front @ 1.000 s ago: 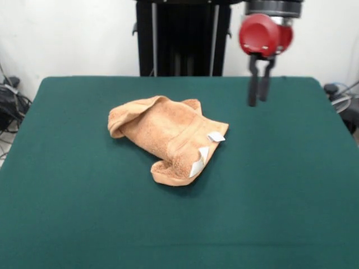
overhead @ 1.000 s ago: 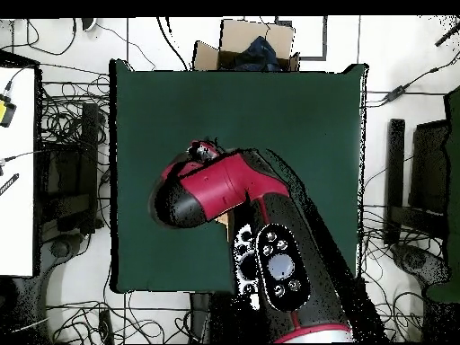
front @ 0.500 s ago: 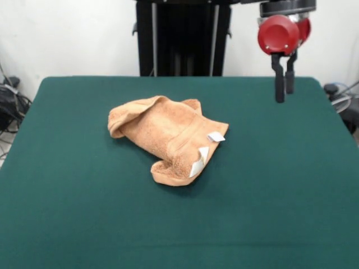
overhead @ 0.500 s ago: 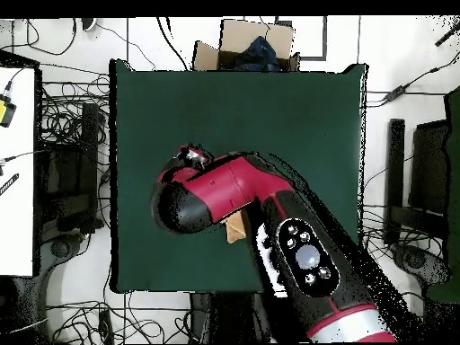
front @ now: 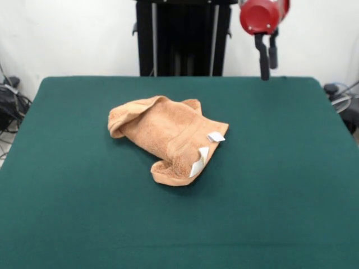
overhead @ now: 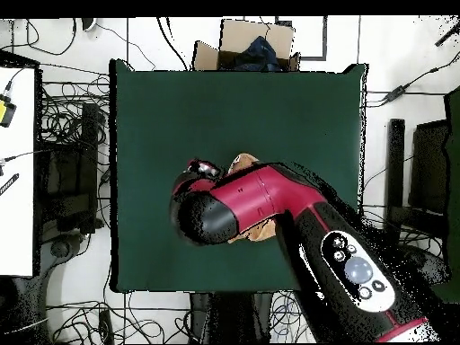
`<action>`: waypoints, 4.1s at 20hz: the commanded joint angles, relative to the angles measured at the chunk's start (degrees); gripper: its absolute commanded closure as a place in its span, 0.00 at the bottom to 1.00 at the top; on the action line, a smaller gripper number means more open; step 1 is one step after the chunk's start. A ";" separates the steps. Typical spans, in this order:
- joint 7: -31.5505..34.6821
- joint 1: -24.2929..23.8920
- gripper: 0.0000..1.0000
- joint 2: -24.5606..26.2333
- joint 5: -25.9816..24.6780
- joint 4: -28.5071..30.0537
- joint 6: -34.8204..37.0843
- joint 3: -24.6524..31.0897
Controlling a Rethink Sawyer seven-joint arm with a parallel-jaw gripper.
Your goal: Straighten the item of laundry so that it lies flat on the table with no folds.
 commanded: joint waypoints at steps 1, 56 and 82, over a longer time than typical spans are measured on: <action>-6.98 1.96 0.00 -8.25 2.55 6.51 10.45 6.19; 5.46 16.18 0.00 0.05 -15.74 -9.81 2.73 -30.04; 21.56 31.90 0.00 13.68 -28.35 -18.84 -9.43 -49.55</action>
